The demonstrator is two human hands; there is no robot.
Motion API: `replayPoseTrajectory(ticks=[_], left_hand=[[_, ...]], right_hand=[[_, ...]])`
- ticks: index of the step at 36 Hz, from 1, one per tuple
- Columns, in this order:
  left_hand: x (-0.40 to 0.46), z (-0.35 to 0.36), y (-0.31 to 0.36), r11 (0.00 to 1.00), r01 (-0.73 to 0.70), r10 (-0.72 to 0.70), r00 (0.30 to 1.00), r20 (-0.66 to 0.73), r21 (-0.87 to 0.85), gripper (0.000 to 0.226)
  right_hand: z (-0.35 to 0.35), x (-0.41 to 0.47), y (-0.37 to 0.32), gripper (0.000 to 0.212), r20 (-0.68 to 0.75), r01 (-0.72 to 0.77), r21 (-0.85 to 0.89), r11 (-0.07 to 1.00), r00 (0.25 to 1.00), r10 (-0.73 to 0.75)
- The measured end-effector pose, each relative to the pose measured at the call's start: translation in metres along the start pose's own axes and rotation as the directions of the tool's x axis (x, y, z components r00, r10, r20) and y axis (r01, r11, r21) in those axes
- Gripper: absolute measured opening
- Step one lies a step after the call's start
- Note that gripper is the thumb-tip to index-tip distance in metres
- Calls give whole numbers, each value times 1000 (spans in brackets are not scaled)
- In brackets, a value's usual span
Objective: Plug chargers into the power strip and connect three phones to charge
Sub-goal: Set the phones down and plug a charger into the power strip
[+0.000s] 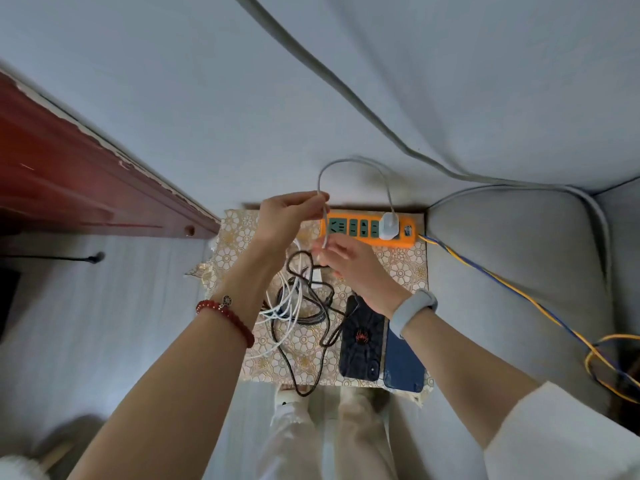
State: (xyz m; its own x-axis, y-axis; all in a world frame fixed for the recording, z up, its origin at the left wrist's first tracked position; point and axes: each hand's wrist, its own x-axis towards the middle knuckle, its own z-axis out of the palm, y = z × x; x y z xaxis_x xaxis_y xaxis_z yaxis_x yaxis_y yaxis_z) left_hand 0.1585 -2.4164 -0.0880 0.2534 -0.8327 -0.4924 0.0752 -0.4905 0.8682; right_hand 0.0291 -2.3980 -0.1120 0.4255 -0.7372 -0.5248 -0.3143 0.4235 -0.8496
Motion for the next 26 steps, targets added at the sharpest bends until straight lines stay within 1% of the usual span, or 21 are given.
replayPoseTrajectory(ticks=[3, 4, 5, 6, 7, 8, 9, 11, 12, 17, 19, 21, 23, 24, 26], left_hand=[[0, -7, -6, 998, 47, -49, 998, -33, -48, 9], [-1, -8, -10, 995, 62, -64, 998, -26, -83, 12], [-5, -8, -15, 990, 77, -78, 997, -5, -114, 15], [-8, -7, -20, 987, 99, -95, 995, 35, -127, 20], [-14, -5, -25, 988, 118, -109, 990, 86, -104, 26], [-20, -1, -30, 992, 122, -117, 984, 138, -32, 32], [-26, 3, -36, 992, 101, -113, 976, 188, 74, 35], [-37, 11, -47, 958, 27, -104, 960, 259, 285, 35], [-39, 14, -52, 936, 6, -104, 959, 262, 352, 33], [-40, 13, -63, 880, -64, -40, 978, 206, 471, 25], [-39, 7, -65, 875, -53, -17, 990, 141, 481, 25], [-35, 0, -64, 857, -51, 24, 998, 59, 513, 25], [-31, -5, -60, 825, -47, 79, 996, -33, 563, 23], [-31, -7, -56, 838, -41, 88, 994, -61, 545, 18], [-31, -8, -45, 912, -22, 63, 994, -86, 410, 9]], right_hand=[[0, 1, -4, 21, -81, 56, -171, 984, 994, -70], [-2, 0, -4, 21, -116, 69, -204, 976, 989, -95], [-5, -1, -5, 21, -160, 71, -187, 980, 982, -102], [-10, -1, -5, 19, -211, 62, -110, 992, 974, -85], [-15, -2, -6, 16, -251, 51, 14, 999, 967, -45], [-20, -2, -7, 14, -277, 43, 150, 988, 961, 0], [-25, -1, -10, 13, -294, 44, 270, 962, 955, 39], [-34, 1, -18, 12, -318, 65, 437, 897, 944, 86], [-38, 2, -23, 12, -322, 79, 498, 864, 941, 99], [-56, -4, -38, 13, -360, 172, 681, 712, 925, 121], [-64, -6, -35, 12, -400, 209, 742, 638, 901, 170], [-65, -8, -24, 9, -391, 204, 785, 585, 896, 212], [-57, -10, -10, 9, -314, 141, 801, 582, 927, 207], [-51, -12, -4, 8, -269, 102, 788, 607, 944, 192], [-36, -14, 2, 10, -197, 40, 727, 686, 969, 152]])
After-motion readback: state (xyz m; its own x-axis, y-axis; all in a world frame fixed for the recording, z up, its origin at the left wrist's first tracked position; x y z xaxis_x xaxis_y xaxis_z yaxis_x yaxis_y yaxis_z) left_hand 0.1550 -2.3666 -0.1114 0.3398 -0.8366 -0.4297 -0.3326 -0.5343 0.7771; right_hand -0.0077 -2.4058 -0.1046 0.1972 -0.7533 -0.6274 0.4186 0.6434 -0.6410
